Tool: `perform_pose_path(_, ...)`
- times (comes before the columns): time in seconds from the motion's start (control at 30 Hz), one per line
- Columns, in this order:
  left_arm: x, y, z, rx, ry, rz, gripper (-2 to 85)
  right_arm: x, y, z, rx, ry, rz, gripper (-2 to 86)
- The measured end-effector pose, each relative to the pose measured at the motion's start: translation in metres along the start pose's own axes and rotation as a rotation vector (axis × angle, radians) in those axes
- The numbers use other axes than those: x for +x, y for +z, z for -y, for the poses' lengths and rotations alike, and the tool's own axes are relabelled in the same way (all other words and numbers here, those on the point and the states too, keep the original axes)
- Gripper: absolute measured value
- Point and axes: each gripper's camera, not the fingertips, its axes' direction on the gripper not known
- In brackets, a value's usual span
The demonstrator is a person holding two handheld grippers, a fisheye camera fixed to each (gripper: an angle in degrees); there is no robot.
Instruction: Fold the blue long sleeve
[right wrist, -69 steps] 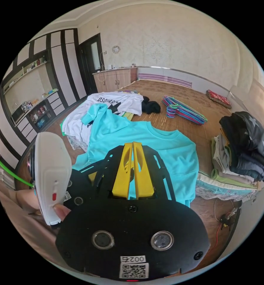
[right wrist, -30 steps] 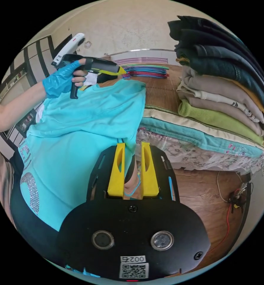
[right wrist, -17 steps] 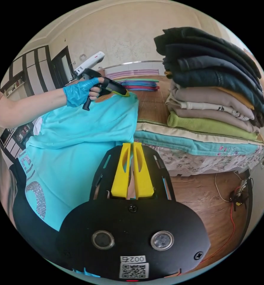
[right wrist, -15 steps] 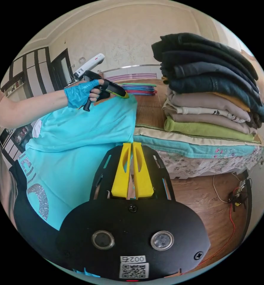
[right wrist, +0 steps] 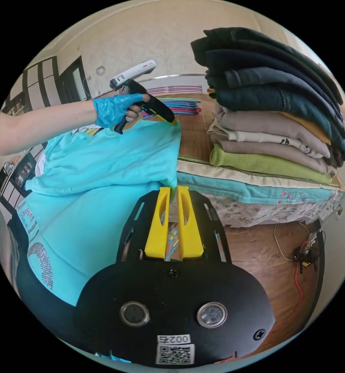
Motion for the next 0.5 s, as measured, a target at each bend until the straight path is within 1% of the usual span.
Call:
perform_pose_path(0.1,-0.005,0.01,0.01,-0.001,0.004,-0.01,0.8,0.008,0.006,0.003,0.012,-0.012,0.008,4.2)
perform_pose_path(0.17,-0.006,0.013,0.017,0.007,0.017,0.012,-0.6,0.012,0.004,0.006,0.034,-0.015,0.012,1.5)
perform_pose_path(0.3,-0.001,0.004,0.026,0.041,0.059,0.083,-0.8,0.017,-0.004,0.007,0.078,-0.031,-0.089,-0.7)
perform_pose_path(0.5,0.0,0.028,0.042,-0.019,0.099,0.111,-1.0,0.032,0.022,0.008,0.011,0.011,-0.1,-0.9)
